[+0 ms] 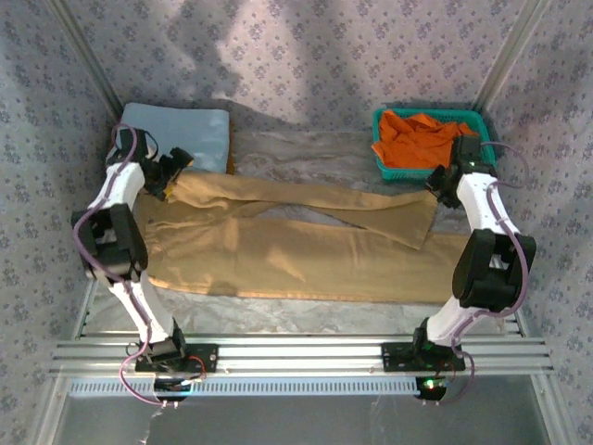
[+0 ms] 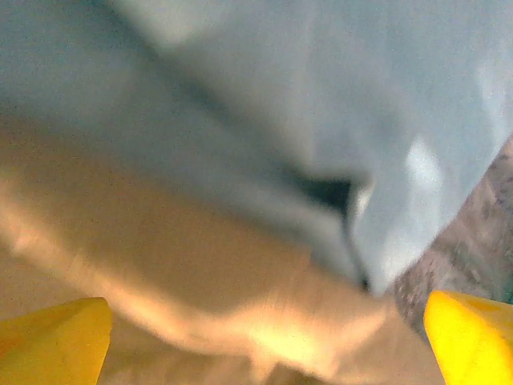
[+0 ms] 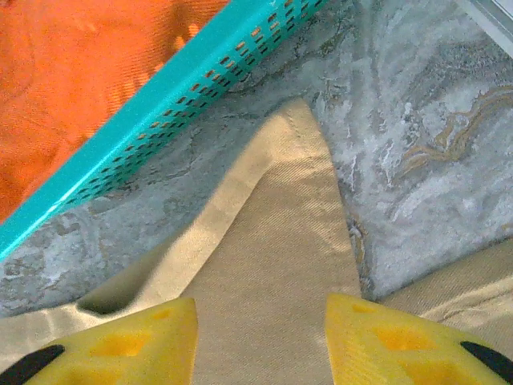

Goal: Fold and stack the trousers

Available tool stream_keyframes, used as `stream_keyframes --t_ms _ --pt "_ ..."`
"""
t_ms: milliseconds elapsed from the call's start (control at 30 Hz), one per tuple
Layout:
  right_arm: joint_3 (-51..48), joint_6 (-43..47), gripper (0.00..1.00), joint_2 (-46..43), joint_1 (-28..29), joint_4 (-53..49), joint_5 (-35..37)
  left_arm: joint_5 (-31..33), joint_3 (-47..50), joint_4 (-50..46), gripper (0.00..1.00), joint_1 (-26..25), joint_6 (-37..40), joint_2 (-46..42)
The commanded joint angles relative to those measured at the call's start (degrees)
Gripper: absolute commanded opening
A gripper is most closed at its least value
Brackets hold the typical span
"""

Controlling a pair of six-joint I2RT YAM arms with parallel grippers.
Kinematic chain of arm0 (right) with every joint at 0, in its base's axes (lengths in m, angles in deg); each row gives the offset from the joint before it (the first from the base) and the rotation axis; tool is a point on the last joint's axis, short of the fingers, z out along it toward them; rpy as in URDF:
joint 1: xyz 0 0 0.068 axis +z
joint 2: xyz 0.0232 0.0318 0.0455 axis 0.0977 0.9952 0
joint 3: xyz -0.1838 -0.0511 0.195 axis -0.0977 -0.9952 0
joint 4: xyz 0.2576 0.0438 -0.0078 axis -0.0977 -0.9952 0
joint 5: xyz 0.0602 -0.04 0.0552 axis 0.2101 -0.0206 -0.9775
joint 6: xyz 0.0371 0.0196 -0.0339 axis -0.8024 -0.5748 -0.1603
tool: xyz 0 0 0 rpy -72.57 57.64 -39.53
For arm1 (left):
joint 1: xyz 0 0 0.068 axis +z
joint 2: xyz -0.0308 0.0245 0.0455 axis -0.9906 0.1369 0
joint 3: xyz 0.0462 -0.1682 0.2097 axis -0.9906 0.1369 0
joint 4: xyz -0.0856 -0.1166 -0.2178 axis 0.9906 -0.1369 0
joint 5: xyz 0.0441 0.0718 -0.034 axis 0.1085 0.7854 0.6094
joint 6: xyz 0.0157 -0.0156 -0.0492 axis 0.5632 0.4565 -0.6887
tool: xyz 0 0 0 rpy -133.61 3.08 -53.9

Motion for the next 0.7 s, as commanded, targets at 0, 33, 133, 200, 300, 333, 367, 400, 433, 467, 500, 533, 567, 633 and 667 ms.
stream_keyframes --t_ms 0,33,133,200,300,333,367,400,433,467,500,533,567,633,667 --pt "-2.8 -0.9 0.51 -9.5 5.0 0.2 3.6 6.3 9.3 1.6 1.00 -4.4 0.6 -12.3" --pt "-5.0 -1.2 0.52 -12.0 7.5 1.2 4.1 7.4 12.6 2.2 1.00 -5.4 0.0 -14.4" --pt "-11.2 -2.5 0.51 -15.3 18.7 4.0 4.0 9.4 24.3 7.1 1.00 -7.4 -3.2 -19.8" --pt "-13.6 -3.4 0.45 -13.9 27.3 6.2 2.2 9.9 30.7 10.8 1.00 -8.4 -5.1 -21.5" --pt "-15.0 -3.1 0.27 -8.7 38.2 9.0 0.4 10.1 36.4 15.5 0.99 -10.4 -6.4 -21.0" --pt "-15.1 -2.9 0.22 -6.8 40.6 9.2 0.7 9.8 37.7 16.8 0.99 -11.2 -6.4 -20.2" --pt "-15.4 -3.5 0.16 -5.1 43.1 9.4 1.6 10.1 38.9 17.6 0.98 -11.8 -6.7 -19.1" --pt "-16.3 -4.0 0.12 -3.9 45.2 10.6 1.2 9.9 40.1 18.4 0.98 -12.0 -6.8 -18.2" --pt "-17.1 -4.3 0.10 -2.9 46.7 11.6 0.6 9.9 41.2 19.1 0.96 -11.9 -6.9 -17.9" --pt "-17.8 -4.8 0.08 -1.9 48.5 12.4 0.5 10.8 42.8 19.8 0.95 -11.9 -7.6 -18.0" --pt "-18.1 -4.9 0.07 -1.0 50.3 12.3 0.6 11.1 44.6 20.5 0.93 -11.9 -9.0 -18.5" --pt "-18.3 -4.7 0.07 -0.4 51.4 11.9 1.1 11.2 46.3 20.8 0.91 -11.9 -9.9 -19.4" --pt "-18.6 -4.7 0.06 0.1 52.7 11.4 2.1 11.8 48.0 20.2 0.89 -12.0 -11.1 -21.0" --pt "-20.2 -4.9 0.05 0.4 54.0 11.2 1.9 13.4 51.8 17.9 0.87 -11.9 -13.7 -25.3" --pt "-21.4 -4.9 0.05 0.3 54.3 11.1 1.6 14.4 53.9 16.0 0.87 -11.9 -15.2 -28.4"
